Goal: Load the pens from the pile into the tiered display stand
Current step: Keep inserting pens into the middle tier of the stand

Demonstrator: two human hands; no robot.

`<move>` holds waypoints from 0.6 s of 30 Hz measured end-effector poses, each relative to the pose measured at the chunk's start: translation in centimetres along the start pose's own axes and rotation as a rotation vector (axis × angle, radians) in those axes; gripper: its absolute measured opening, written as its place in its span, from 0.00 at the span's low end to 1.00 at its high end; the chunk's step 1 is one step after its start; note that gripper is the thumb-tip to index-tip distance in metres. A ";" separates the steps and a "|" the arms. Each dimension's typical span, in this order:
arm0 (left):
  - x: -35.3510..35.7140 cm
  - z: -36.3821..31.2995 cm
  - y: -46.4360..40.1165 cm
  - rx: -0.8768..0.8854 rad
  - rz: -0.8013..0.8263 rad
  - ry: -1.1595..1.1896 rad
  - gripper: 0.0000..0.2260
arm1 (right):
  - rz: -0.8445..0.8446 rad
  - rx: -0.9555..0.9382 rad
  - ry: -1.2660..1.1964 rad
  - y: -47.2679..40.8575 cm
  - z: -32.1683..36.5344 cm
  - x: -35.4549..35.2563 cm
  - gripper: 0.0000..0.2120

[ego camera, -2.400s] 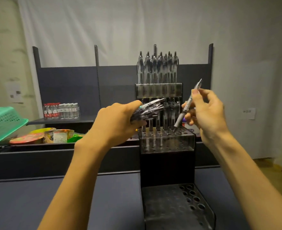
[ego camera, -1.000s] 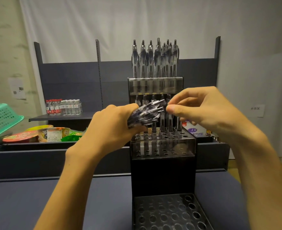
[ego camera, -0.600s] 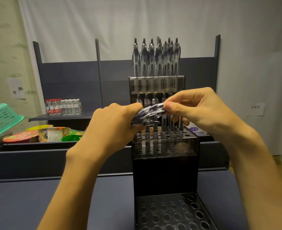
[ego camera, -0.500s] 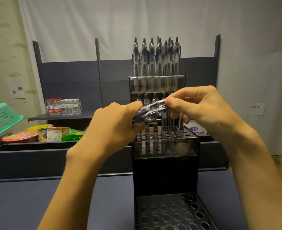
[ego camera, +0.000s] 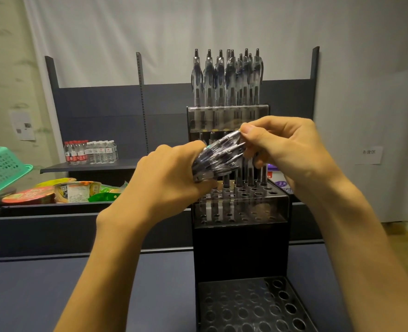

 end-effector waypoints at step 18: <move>-0.3 -0.2 0.0 -0.004 -0.007 0.033 0.16 | 0.113 0.019 0.024 0.1 -0.2 0.6 0.09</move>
Point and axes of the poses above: each hand's wrist, its own y-axis away from the middle knuckle, its own x-axis out of the palm, z = x × y, the point moved 2 cm from there along -y, towards the middle knuckle, and after that the axes turned 7 degrees about x, right-handed, at the moved point
